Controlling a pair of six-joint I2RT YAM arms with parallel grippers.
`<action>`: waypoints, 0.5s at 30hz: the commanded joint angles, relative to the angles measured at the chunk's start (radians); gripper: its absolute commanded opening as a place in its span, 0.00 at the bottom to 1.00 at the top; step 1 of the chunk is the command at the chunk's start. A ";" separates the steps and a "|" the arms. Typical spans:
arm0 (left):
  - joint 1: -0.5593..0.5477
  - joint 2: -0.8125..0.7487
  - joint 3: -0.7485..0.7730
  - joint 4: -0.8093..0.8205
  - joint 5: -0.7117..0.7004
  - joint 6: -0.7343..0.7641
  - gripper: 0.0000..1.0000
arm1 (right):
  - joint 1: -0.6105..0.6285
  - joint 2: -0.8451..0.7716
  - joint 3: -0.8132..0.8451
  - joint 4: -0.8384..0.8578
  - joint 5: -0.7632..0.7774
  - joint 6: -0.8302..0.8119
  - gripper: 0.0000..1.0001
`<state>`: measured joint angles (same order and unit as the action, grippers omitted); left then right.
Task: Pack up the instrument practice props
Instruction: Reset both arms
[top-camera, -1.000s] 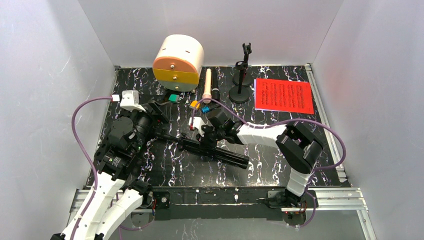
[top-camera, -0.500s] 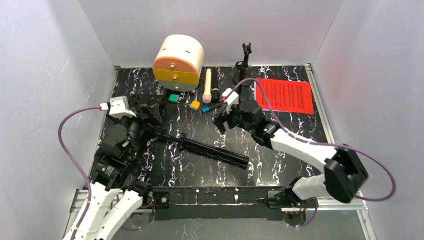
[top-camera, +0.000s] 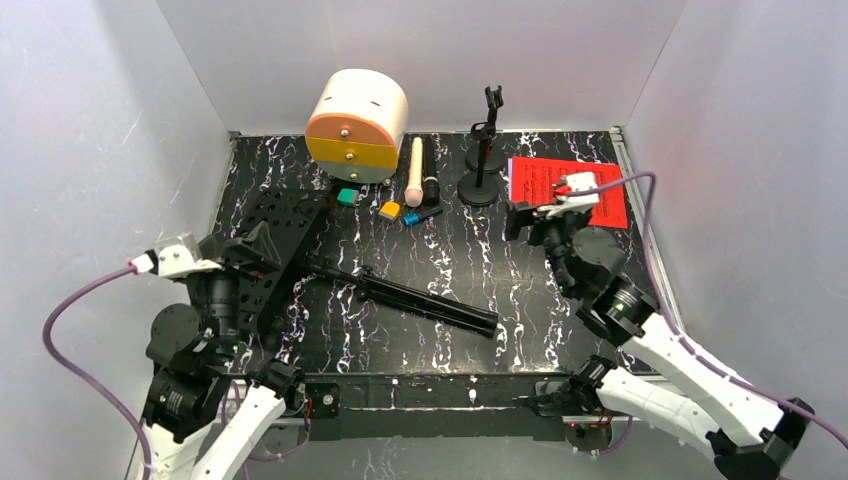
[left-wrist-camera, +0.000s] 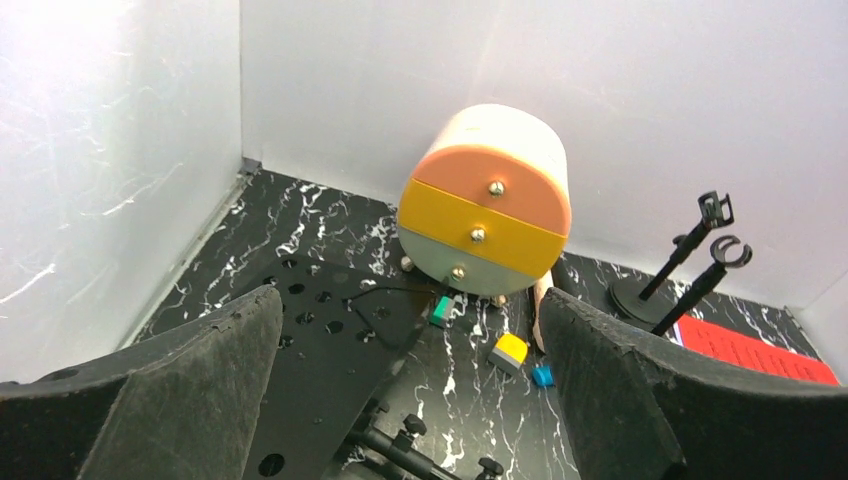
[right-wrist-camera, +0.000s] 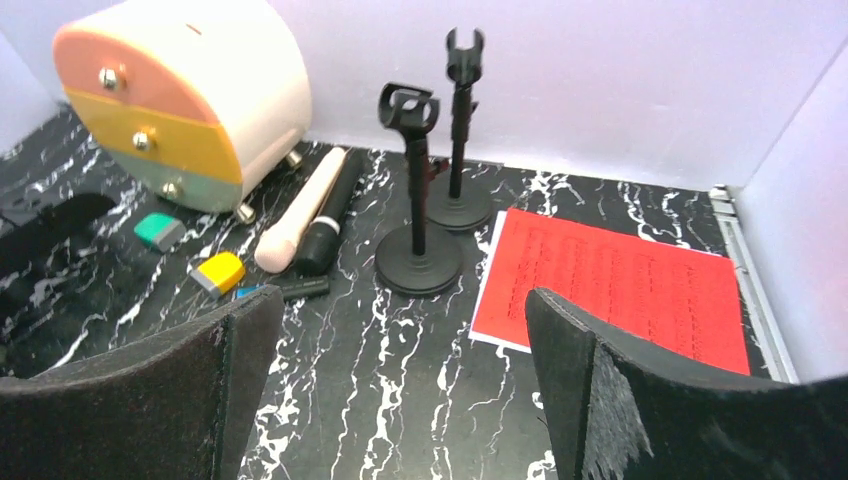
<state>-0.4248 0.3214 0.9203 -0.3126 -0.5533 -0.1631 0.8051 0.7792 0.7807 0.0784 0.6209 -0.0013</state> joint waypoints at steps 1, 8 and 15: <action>0.001 -0.049 0.027 -0.032 -0.063 0.034 0.98 | 0.003 -0.099 0.036 -0.070 0.088 0.019 0.99; 0.001 -0.150 -0.007 -0.007 -0.103 0.020 0.98 | 0.003 -0.220 0.020 -0.143 0.118 0.014 0.99; 0.001 -0.189 -0.051 0.018 -0.094 0.008 0.98 | 0.003 -0.313 -0.038 -0.124 0.124 0.003 0.99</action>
<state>-0.4248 0.1318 0.9001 -0.3214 -0.6285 -0.1478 0.8055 0.5076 0.7734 -0.0639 0.7166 0.0006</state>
